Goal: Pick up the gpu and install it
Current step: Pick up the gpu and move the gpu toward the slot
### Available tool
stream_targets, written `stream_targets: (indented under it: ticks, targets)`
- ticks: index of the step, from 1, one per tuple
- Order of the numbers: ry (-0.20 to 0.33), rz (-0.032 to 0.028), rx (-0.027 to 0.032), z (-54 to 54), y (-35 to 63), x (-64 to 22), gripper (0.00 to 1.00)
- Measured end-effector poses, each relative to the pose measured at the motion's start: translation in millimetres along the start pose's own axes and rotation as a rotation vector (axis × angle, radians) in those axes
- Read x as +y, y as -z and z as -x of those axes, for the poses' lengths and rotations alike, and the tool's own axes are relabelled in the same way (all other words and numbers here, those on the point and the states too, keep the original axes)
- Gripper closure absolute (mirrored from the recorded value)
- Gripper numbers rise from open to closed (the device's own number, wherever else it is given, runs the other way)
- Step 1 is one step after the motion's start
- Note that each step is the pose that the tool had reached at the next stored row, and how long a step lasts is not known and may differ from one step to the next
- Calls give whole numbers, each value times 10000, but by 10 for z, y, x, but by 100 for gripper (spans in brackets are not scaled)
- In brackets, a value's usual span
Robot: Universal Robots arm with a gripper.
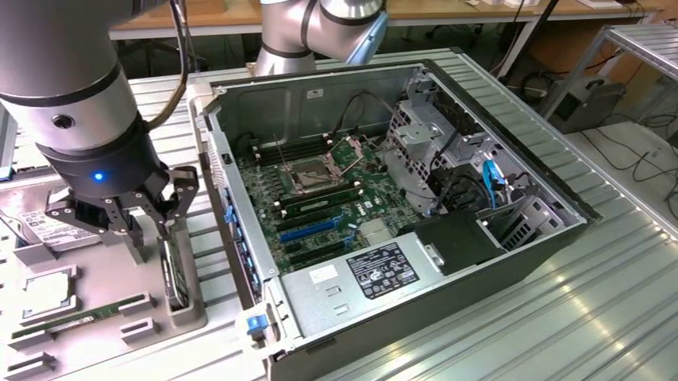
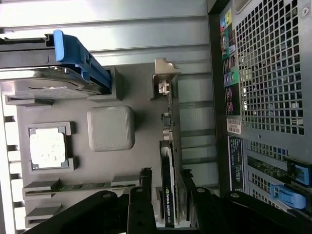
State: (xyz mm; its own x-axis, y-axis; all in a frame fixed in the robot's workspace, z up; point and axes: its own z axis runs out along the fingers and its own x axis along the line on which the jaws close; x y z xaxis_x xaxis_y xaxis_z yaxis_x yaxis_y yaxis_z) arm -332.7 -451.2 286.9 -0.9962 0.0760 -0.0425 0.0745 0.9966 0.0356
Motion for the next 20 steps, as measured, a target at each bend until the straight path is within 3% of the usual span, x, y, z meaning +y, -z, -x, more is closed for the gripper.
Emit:
stream_targets:
  ticks: [20]
  targets:
    - [61, 3, -2, 21, -379, -11, 64]
